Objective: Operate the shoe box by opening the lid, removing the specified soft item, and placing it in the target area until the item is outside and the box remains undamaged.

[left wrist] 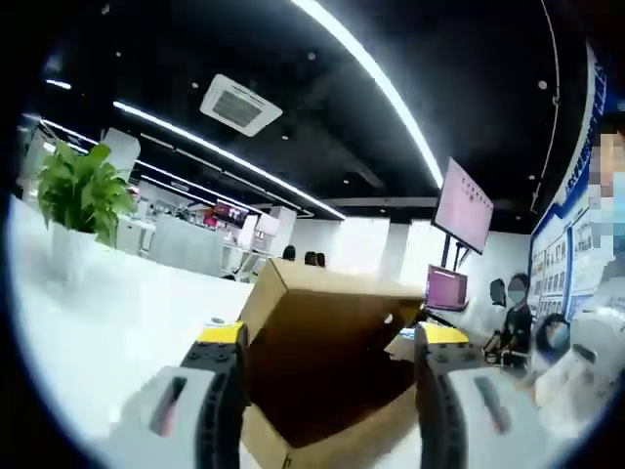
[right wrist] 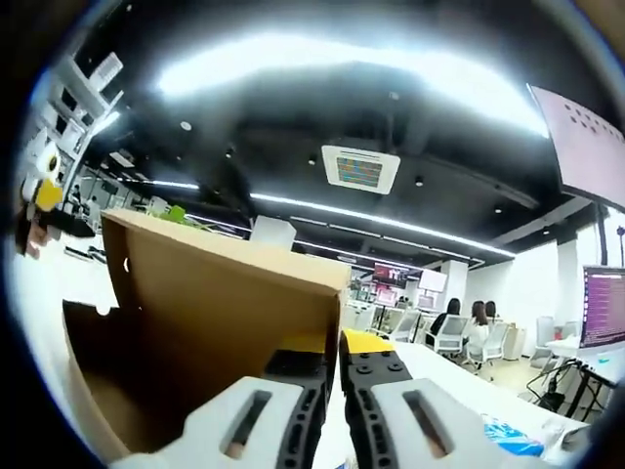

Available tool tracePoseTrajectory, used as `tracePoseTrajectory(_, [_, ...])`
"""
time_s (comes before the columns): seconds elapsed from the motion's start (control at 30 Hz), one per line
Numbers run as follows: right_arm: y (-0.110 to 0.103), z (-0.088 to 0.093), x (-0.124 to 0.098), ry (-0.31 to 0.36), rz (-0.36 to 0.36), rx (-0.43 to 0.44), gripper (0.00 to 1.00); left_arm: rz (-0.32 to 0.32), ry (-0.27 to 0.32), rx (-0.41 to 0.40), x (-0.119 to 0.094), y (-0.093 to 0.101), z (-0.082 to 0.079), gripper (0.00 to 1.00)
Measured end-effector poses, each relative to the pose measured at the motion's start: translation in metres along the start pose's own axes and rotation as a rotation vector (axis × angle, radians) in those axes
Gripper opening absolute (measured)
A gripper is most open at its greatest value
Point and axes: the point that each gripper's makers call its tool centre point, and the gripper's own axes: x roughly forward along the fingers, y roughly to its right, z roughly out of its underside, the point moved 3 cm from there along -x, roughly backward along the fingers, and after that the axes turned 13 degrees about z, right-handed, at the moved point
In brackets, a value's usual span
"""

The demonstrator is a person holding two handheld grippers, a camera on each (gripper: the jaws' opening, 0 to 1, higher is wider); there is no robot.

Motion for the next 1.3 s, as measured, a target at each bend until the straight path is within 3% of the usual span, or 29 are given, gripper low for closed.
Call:
tracePoseTrajectory(0.07, [0.000, 0.000, 0.000, -0.003, 0.001, 0.007, 0.01, -0.026, -0.063, 0.001, 0.000, 0.001, 0.009, 0.93])
tracePoseTrajectory(0.13, [0.000, 0.001, 0.000, -0.002, 0.002, 0.012, 0.01, -0.040, -0.048, 0.000, 0.001, 0.004, 0.010, 0.99])
tracePoseTrajectory(0.27, [0.000, 0.002, -0.002, 0.001, -0.002, -0.022, 0.01, -0.084, -0.083, 0.117, 0.001, -0.001, 0.016, 0.95])
tracePoseTrajectory(0.3, [0.000, 0.003, -0.004, -0.003, -0.009, -0.021, 0.01, -0.075, -0.105, 0.089, 0.002, -0.002, 0.018, 0.95])
tracePoseTrajectory(0.33, [-0.001, 0.004, -0.005, -0.011, -0.020, -0.025, 0.01, -0.079, -0.092, 0.071, 0.002, -0.003, 0.017, 0.95])
tracePoseTrajectory(0.37, [-0.001, 0.006, -0.006, -0.027, -0.037, -0.038, 0.01, -0.080, -0.040, 0.020, 0.000, -0.007, 0.013, 0.94])
tracePoseTrajectory(0.43, [0.002, 0.008, -0.011, -0.046, -0.050, -0.020, 0.01, -0.032, -0.009, -0.096, -0.002, -0.005, 0.013, 0.91])
tracePoseTrajectory(0.6, [0.004, 0.013, -0.017, -0.061, -0.039, -0.039, 0.01, -0.052, -0.008, -0.086, -0.009, -0.009, 0.014, 0.87])
tracePoseTrajectory(0.7, [0.001, 0.014, -0.023, -0.052, -0.036, -0.066, 0.01, -0.040, 0.084, -0.128, -0.008, -0.007, 0.002, 0.87])
tracePoseTrajectory(0.8, [0.001, 0.016, -0.025, -0.083, -0.046, -0.054, 0.01, -0.019, 0.029, -0.145, -0.003, -0.003, 0.009, 0.85])
tracePoseTrajectory(0.87, [0.002, 0.017, -0.024, -0.103, -0.062, -0.034, 0.01, -0.020, -0.044, -0.093, -0.001, 0.002, 0.018, 0.85])
tracePoseTrajectory(0.9, [0.000, 0.021, -0.025, -0.153, -0.091, -0.025, 0.01, -0.041, -0.072, -0.062, -0.001, 0.001, 0.022, 0.86])
tracePoseTrajectory(0.97, [0.002, 0.022, -0.023, -0.174, -0.093, -0.018, 0.01, -0.077, -0.061, -0.045, 0.001, -0.001, 0.021, 0.89])
tracePoseTrajectory(1.1, [0.001, 0.025, -0.024, -0.172, -0.076, -0.061, 0.01, -0.033, -0.082, -0.038, 0.006, 0.007, 0.023, 0.84])
tracePoseTrajectory(1.3, [0.001, 0.034, -0.024, -0.231, -0.097, -0.065, 0.01, -0.048, -0.102, -0.014, 0.011, 0.012, 0.028, 0.85])
